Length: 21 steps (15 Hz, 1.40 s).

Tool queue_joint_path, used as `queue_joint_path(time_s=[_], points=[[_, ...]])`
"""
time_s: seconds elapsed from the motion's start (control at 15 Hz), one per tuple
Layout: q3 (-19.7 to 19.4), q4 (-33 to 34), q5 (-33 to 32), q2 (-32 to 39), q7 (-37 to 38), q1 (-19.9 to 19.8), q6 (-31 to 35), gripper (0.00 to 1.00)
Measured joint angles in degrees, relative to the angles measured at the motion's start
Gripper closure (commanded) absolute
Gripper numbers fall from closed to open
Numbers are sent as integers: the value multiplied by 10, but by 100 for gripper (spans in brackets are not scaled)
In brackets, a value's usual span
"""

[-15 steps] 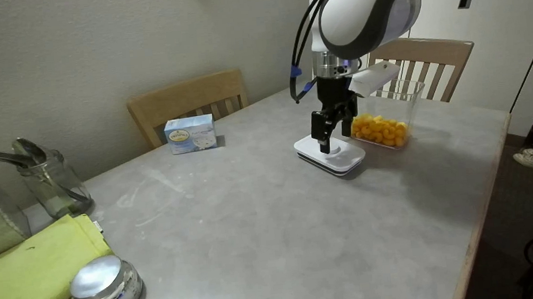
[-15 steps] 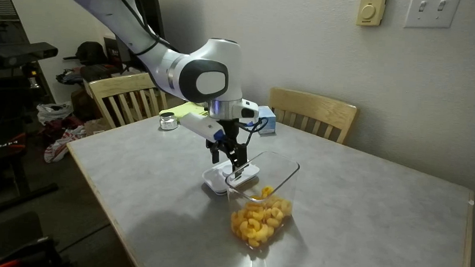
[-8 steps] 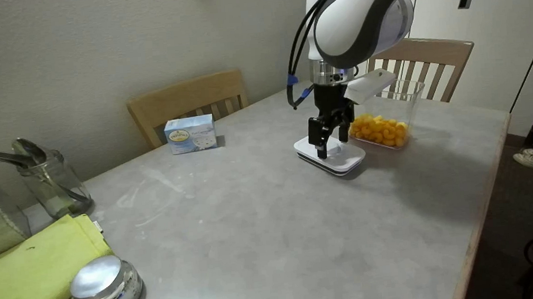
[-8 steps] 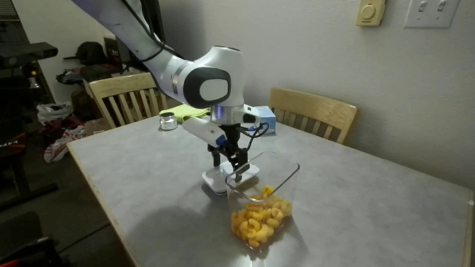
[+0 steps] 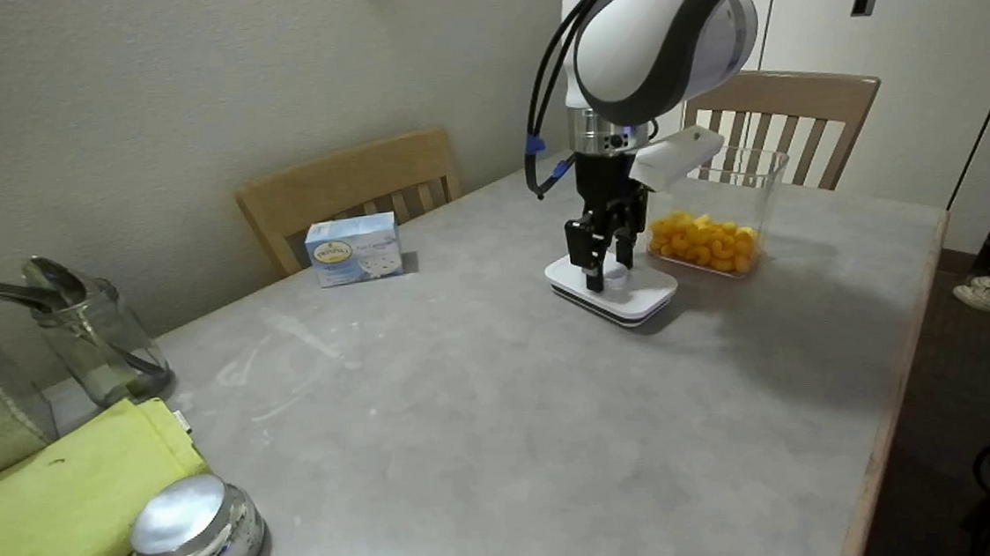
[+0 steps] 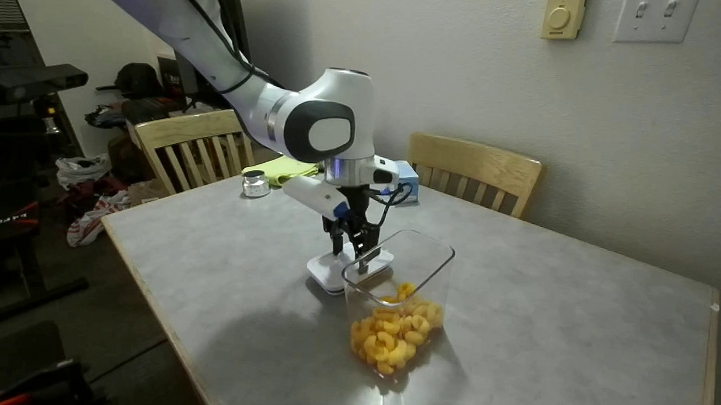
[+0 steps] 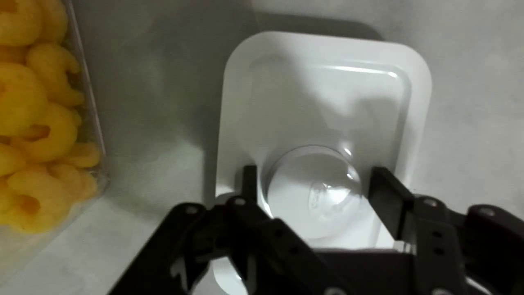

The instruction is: Pick up the white lid from the table and put it on the container.

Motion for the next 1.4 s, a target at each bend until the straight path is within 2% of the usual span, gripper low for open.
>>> queue_joint_path(time_s=[0.13,0.87,1.4], points=[[0,3,0,0,0,0,0,71],[11,8,1,-9,-30,-6,0,71],[22,12,0,-84,-64,-7,-24,71]])
